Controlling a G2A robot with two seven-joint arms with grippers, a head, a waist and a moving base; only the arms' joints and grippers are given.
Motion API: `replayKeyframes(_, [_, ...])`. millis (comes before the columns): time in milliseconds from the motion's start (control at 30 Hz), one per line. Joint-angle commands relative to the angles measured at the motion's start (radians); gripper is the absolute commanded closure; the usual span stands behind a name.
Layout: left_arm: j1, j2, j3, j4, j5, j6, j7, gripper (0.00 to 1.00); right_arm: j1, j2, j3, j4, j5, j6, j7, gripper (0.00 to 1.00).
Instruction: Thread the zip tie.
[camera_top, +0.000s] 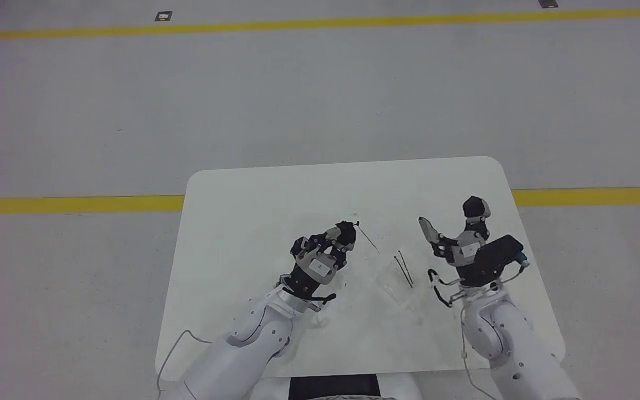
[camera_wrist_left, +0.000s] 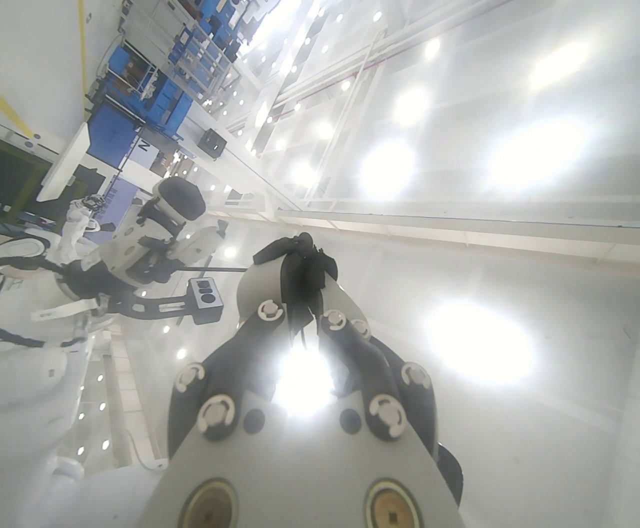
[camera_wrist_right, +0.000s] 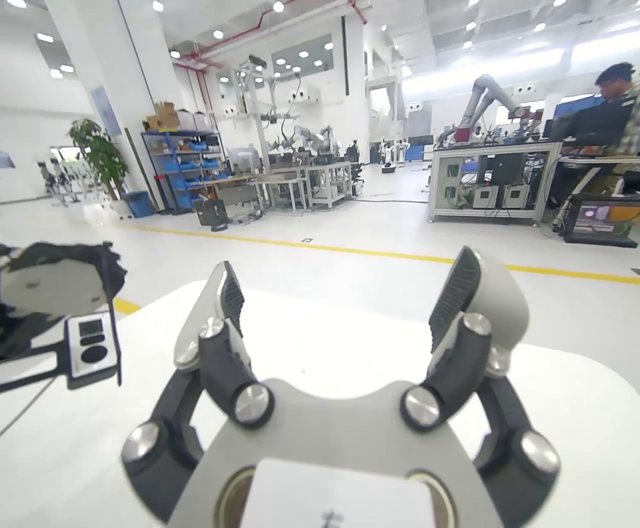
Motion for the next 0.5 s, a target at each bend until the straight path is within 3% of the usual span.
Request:
replayKeyframes(0, [0.000, 0.000, 0.000, 0.000, 0.000, 0.000, 0.000, 1.00, -0.008, 0.001, 0.024, -0.006, 0.027, -0.022, -0.010, 0.00])
replayKeyframes(200, [0.002, -0.002, 0.003, -0.010, -0.027, 0.017, -0.004, 1.00, -0.017, 0.001, 0.045, -0.013, 0.050, -0.039, -0.023, 0.00])
replayKeyframes(467, [0.020, -0.001, -0.016, -0.045, -0.124, 0.061, -0.168, 1.00, -0.017, 0.001, 0.045, -0.013, 0.050, -0.039, -0.023, 0.00])
